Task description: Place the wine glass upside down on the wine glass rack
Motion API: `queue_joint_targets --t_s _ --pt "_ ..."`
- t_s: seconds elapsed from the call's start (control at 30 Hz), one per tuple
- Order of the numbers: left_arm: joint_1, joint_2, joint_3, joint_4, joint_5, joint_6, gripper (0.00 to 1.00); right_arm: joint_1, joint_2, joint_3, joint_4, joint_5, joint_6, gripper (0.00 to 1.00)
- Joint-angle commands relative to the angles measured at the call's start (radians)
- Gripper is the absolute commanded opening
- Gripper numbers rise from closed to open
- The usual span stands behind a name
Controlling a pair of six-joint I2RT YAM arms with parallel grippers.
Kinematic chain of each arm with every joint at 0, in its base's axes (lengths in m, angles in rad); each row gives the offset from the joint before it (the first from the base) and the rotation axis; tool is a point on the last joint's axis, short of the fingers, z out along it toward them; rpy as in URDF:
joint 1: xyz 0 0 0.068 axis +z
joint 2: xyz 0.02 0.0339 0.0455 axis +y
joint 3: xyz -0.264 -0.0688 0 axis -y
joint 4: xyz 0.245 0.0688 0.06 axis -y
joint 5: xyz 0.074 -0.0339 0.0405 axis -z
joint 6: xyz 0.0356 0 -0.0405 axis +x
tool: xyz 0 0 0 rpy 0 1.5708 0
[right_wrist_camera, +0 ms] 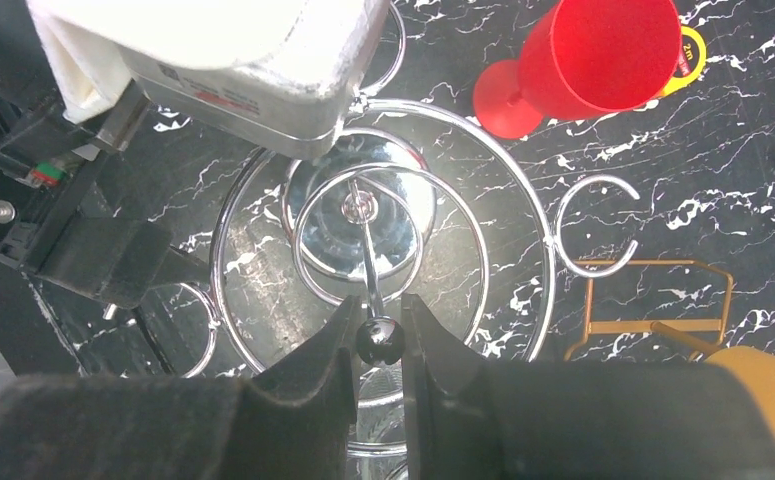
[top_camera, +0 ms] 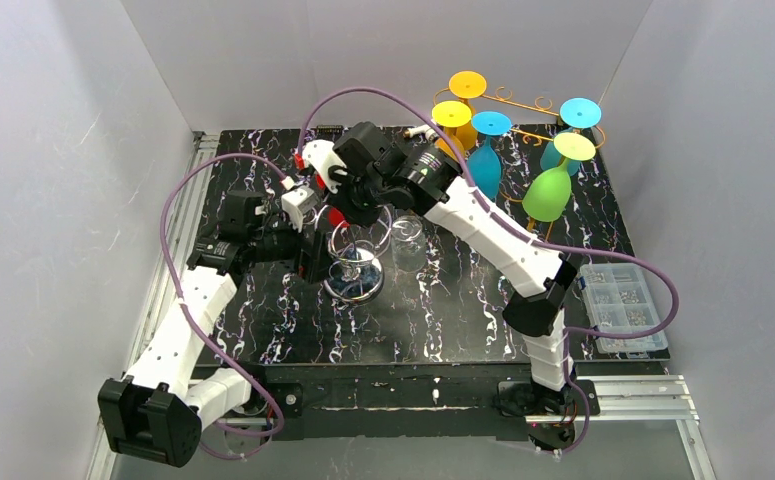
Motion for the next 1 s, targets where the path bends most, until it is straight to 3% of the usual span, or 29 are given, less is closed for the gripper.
queue_joint_targets --t_s 0.0,0.37,0.63,0.8,0.9,0.97 --pt "-0.019 -0.056 0.046 -0.083 0.044 0.023 0.98 0.022 -0.109 0.012 0.137 0.006 -0.017 0.01" --pt "0.054 -0.070 0.178 -0.254 -0.003 0.113 0.98 0.022 -0.122 -0.032 0.150 0.029 -0.034 0.01" --pt "0.312 0.057 0.417 -0.461 0.140 0.242 0.98 0.023 -0.151 -0.094 0.172 0.043 -0.040 0.03" --pt "0.396 0.193 0.531 -0.395 0.106 0.187 0.98 0.023 -0.173 -0.124 0.199 0.056 -0.031 0.34" --pt "0.396 0.268 0.536 -0.249 0.065 0.048 0.98 0.022 -0.184 -0.137 0.213 0.056 -0.025 0.51" --pt "0.392 0.328 0.539 -0.159 0.048 -0.049 0.92 0.022 -0.187 -0.145 0.218 0.047 -0.025 0.56"
